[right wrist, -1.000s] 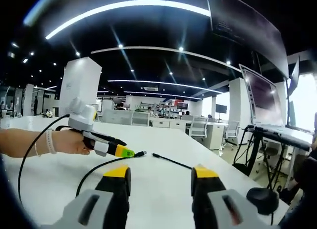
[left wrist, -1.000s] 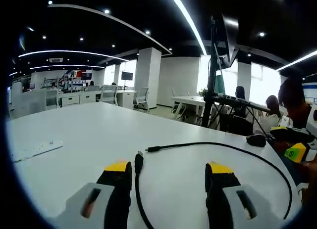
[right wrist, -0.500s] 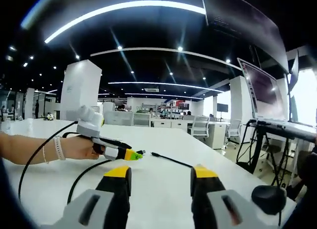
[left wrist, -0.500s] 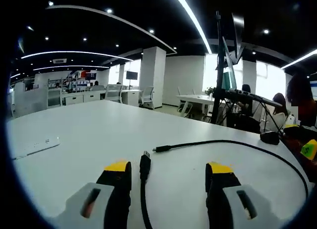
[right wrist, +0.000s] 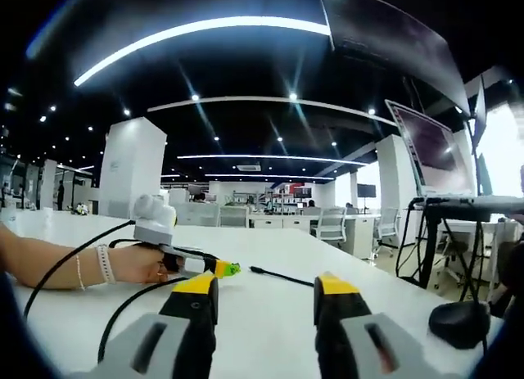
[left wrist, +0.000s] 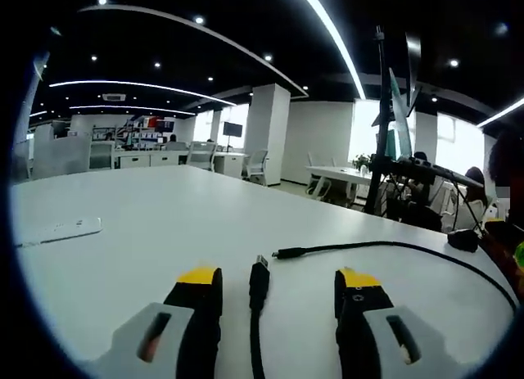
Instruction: Find the charging cable on the desk, coil it up and secure with Velcro.
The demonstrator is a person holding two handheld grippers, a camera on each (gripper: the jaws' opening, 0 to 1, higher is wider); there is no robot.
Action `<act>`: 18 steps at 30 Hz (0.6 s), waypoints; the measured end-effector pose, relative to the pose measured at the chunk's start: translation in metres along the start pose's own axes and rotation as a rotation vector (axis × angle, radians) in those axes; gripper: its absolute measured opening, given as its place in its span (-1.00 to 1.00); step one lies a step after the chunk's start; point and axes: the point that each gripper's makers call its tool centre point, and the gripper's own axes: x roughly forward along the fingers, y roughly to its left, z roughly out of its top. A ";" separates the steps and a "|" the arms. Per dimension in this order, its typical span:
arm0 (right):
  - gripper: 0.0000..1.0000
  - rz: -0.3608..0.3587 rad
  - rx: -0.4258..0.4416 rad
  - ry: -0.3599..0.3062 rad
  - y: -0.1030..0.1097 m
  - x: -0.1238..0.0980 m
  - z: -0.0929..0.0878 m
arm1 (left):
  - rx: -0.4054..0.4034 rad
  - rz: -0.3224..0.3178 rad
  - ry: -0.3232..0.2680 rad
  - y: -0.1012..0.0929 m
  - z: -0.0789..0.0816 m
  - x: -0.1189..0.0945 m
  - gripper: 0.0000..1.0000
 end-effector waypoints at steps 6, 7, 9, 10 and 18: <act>-0.08 -0.016 0.011 -0.101 -0.001 0.005 0.006 | 0.017 0.015 0.039 0.004 -0.006 0.007 -0.02; -0.08 -0.012 0.006 -0.102 0.000 0.005 0.006 | 0.013 0.011 0.044 0.004 -0.007 0.008 -0.02; -0.08 -0.004 -0.004 -0.103 0.002 0.005 0.004 | 0.004 0.003 0.054 0.002 -0.009 0.009 -0.02; -0.08 -0.006 -0.010 -0.108 0.002 0.006 0.005 | -0.003 0.004 0.057 0.002 -0.010 0.009 -0.02; -0.08 -0.069 -0.112 0.024 -0.005 0.016 -0.020 | -0.018 0.001 0.061 0.006 -0.012 0.015 -0.02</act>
